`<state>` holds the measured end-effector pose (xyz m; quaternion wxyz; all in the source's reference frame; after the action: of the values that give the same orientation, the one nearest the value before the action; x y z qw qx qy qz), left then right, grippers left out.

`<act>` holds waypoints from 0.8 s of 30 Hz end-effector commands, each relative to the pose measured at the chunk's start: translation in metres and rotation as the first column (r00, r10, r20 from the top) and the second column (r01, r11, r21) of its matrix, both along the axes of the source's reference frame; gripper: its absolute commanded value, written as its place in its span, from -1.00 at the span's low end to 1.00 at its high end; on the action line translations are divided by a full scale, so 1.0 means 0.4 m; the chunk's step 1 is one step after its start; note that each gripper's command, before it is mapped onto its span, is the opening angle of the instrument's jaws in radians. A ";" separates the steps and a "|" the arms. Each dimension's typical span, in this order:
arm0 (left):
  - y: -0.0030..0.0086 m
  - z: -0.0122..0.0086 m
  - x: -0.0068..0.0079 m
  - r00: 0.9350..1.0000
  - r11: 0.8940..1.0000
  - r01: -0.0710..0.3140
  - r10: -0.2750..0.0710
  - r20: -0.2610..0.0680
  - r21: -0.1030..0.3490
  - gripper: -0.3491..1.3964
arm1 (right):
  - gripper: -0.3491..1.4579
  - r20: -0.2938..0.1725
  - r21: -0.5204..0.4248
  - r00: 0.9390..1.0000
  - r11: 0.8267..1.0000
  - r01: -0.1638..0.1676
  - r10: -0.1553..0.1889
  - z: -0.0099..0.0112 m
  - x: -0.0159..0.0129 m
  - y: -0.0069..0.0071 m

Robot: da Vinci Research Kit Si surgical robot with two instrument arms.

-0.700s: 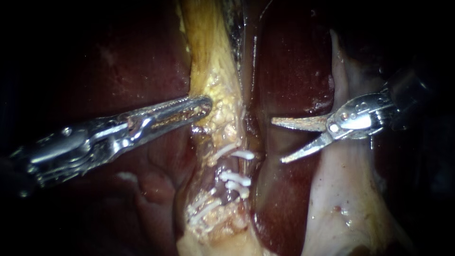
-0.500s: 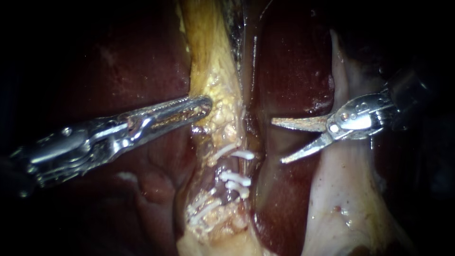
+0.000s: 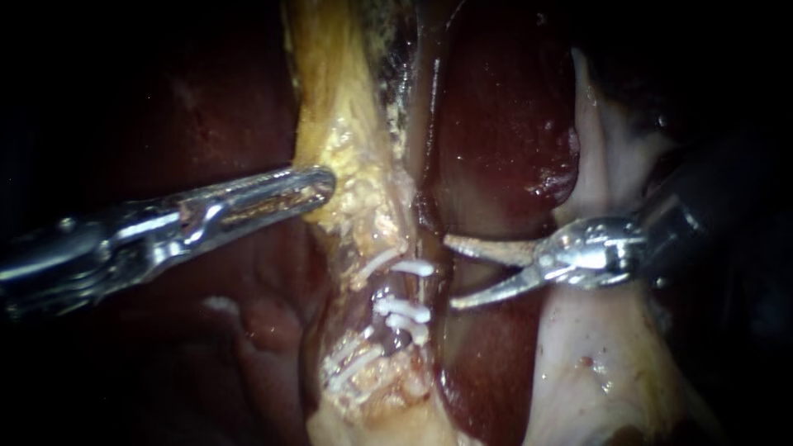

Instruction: Go to the cutting position right tube

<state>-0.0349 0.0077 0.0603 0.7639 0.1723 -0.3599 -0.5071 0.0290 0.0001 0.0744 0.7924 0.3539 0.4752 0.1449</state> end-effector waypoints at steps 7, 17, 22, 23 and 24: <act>0.0006 -0.0059 0.0019 1.000 1.000 0.024 -0.024 0.011 -0.008 -1.00 | 0.92 0.065 0.090 0.998 0.996 0.020 -0.026 0.0049 0.0007 -0.0032; -0.0002 -0.0077 0.0017 1.000 1.000 0.029 -0.028 0.011 -0.009 -1.00 | 0.88 0.102 0.123 0.994 0.992 0.019 -0.032 0.0093 0.0039 -0.0031; -0.0004 -0.0081 0.0017 1.000 1.000 0.029 -0.029 0.010 -0.009 -1.00 | 0.84 0.115 0.132 0.993 0.991 0.011 -0.027 0.0111 0.0071 -0.0019; -0.0005 -0.0082 0.0017 1.000 1.000 0.029 -0.029 0.010 -0.009 -1.00 | 0.84 0.118 0.131 0.993 0.991 0.012 -0.027 0.0115 0.0076 -0.0018; -0.0005 -0.0083 0.0017 1.000 1.000 0.030 -0.029 0.010 -0.009 -1.00 | 0.82 0.118 0.130 0.993 0.991 0.011 -0.027 0.0118 0.0080 -0.0017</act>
<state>-0.0342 0.0075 0.0570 0.7553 0.1662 -0.3683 -0.5160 0.0324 -0.0005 0.0793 0.7963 0.3998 0.4127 0.1892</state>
